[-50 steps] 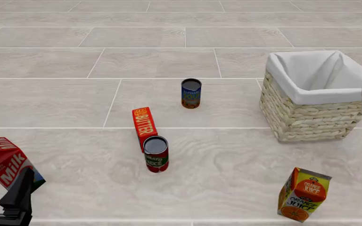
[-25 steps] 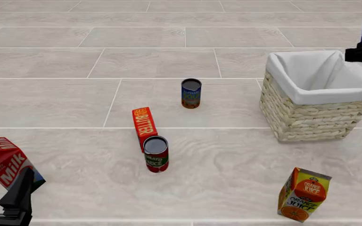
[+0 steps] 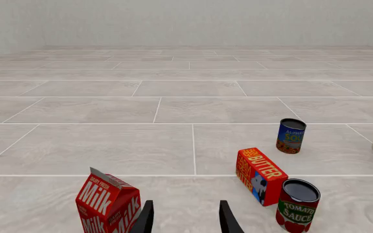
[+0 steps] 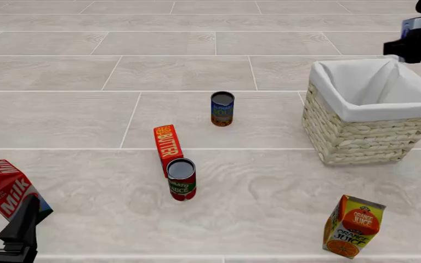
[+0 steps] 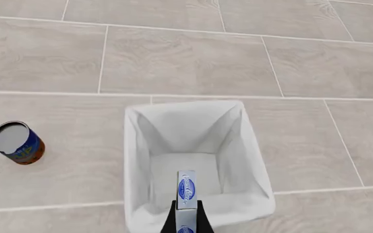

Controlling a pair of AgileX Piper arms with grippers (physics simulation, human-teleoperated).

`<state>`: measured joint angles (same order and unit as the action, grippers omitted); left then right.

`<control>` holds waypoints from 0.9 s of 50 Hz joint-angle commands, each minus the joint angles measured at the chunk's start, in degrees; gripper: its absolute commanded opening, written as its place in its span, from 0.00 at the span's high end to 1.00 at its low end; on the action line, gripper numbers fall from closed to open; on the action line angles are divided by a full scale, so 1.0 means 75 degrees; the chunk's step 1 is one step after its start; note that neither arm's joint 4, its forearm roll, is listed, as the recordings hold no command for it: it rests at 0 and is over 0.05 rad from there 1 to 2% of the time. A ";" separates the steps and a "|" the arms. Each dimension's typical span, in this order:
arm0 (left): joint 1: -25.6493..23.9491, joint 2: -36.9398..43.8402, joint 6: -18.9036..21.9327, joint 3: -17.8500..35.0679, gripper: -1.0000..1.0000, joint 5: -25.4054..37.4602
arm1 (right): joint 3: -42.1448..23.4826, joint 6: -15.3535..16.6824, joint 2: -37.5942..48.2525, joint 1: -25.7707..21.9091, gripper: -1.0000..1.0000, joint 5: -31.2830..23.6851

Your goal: Pick the cream cheese and place it in the basket.

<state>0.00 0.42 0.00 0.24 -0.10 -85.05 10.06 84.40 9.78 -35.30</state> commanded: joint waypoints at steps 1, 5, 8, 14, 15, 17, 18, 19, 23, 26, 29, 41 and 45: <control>0.0000 0.0000 0.0000 0.0000 0.00 0.0000 | -0.0857 0.0003 0.0689 0.0013 1.00 -0.0422; 0.0000 0.0000 0.0000 0.0000 0.00 0.0000 | -0.1213 0.0313 0.1245 0.0303 1.00 -0.0584; 0.0000 0.0000 0.0000 0.0000 0.00 0.0000 | -0.1308 0.0438 0.1376 0.0371 1.00 -0.0654; 0.0000 0.0000 0.0000 0.0000 0.00 0.0000 | -0.1412 0.0639 0.1523 0.0423 1.00 -0.0803; 0.0000 0.0000 0.0000 0.0000 0.00 0.0000 | -0.1428 0.0610 0.1541 0.0405 1.00 -0.0842; 0.0000 0.0000 0.0000 0.0000 0.00 0.0000 | -0.1441 0.0639 0.1551 0.0395 1.00 -0.0882; 0.0000 0.0000 0.0000 0.0000 0.00 0.0000 | -0.1535 0.0617 0.1584 0.0404 1.00 -0.0937; 0.0000 0.0000 0.0000 0.0000 0.00 0.0000 | -0.1696 0.0445 0.1623 0.0380 1.00 -0.1047; 0.0000 0.0000 0.0000 0.0000 0.00 0.0000 | -0.1917 0.0542 0.1774 0.0446 1.00 -0.1209; 0.0000 0.0000 0.0000 0.0000 0.00 0.0000 | -0.1962 0.0306 0.1759 0.0215 1.00 -0.1357; 0.0000 0.0000 0.0000 0.0000 0.00 0.0000 | -0.2090 0.0726 0.2017 0.0393 1.00 -0.1464; 0.0000 0.0000 0.0000 0.0000 0.00 0.0000 | -0.1989 0.1137 0.2355 0.0387 1.00 -0.1623; 0.0000 0.0000 0.0000 0.0000 0.00 0.0000 | -0.1855 0.1166 0.2400 0.0332 1.00 -0.1532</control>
<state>0.00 0.42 0.00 0.24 -0.10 -99.01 17.85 100.93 12.45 -46.61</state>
